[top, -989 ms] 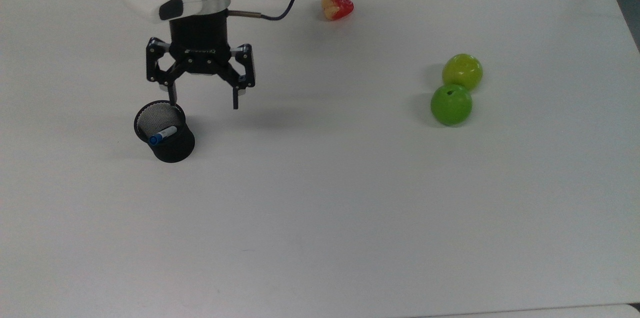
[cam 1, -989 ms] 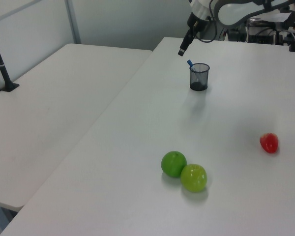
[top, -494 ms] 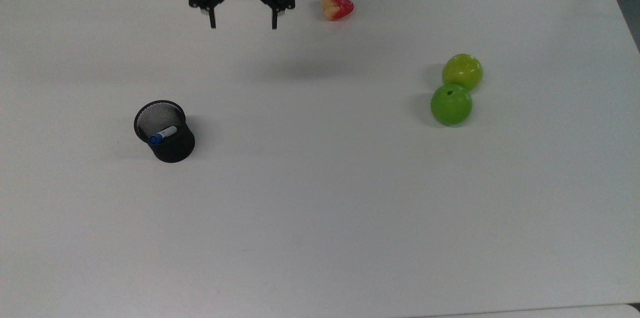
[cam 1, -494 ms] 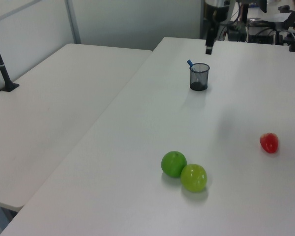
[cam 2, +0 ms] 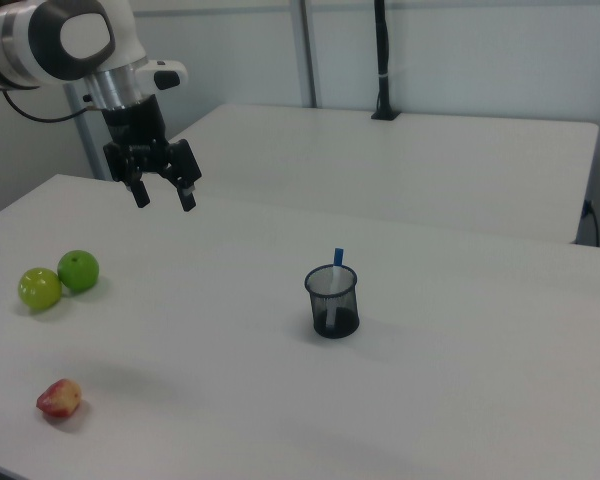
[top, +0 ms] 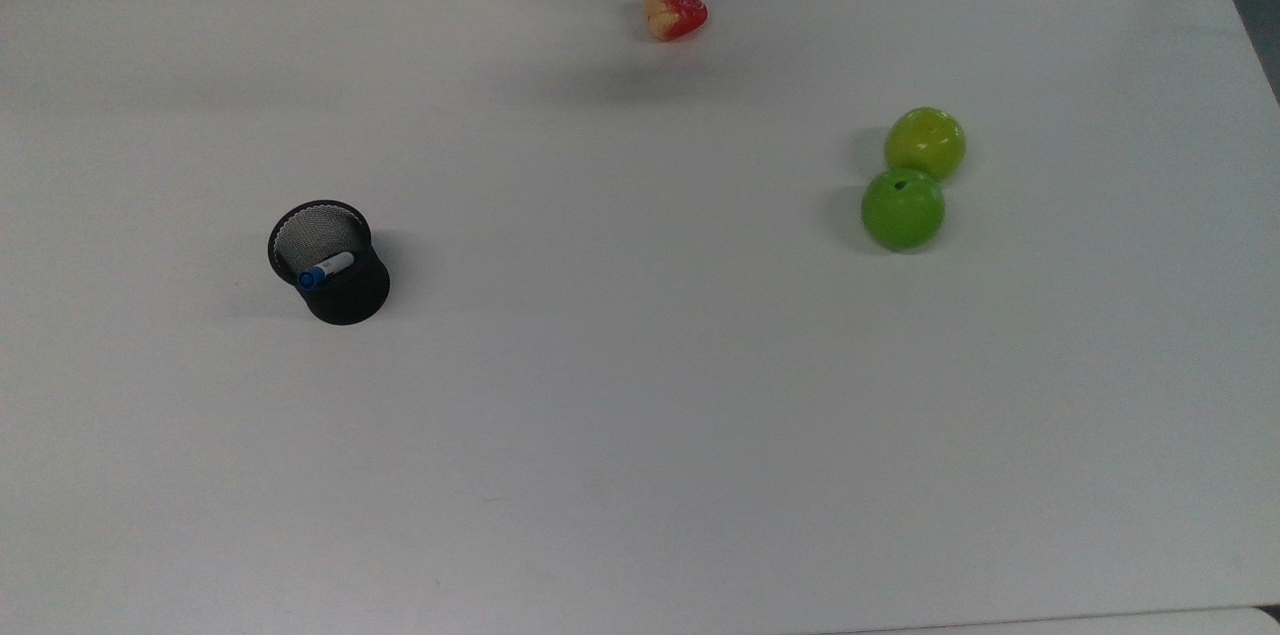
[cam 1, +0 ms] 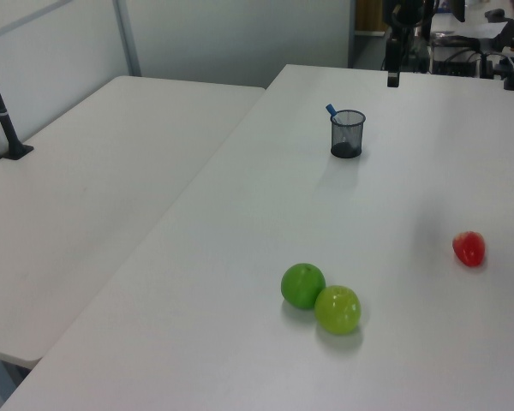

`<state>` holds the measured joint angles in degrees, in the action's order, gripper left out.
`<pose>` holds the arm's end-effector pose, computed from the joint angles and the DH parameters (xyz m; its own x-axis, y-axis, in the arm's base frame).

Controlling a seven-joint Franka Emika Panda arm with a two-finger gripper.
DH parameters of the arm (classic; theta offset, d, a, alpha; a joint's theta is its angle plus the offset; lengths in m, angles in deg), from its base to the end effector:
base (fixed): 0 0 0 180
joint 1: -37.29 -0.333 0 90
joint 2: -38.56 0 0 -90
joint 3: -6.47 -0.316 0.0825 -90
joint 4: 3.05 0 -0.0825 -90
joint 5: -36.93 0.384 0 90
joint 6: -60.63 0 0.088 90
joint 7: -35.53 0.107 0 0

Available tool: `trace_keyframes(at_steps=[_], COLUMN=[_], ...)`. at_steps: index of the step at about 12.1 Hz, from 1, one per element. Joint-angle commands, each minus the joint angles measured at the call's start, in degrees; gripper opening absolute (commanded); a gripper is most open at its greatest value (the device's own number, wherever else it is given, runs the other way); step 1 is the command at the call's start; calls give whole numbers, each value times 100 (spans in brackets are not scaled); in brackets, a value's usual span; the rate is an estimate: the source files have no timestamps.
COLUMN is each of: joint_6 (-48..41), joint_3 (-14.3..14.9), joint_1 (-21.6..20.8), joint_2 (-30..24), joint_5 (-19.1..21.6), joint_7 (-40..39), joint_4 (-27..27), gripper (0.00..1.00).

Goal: Place marker

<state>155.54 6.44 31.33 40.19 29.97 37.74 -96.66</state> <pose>0.5670 0.0474 0.5868 0.9971 0.0766 -0.0017 0.0762 -0.9897 0.1208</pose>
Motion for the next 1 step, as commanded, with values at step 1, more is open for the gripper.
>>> trace_keyframes(at_steps=[1], joint_6=[-113], joint_3=[152], joint_1=[-116], joint_2=[-128], joint_5=[55], joint_7=[158], joint_4=[-113], gripper=[100])
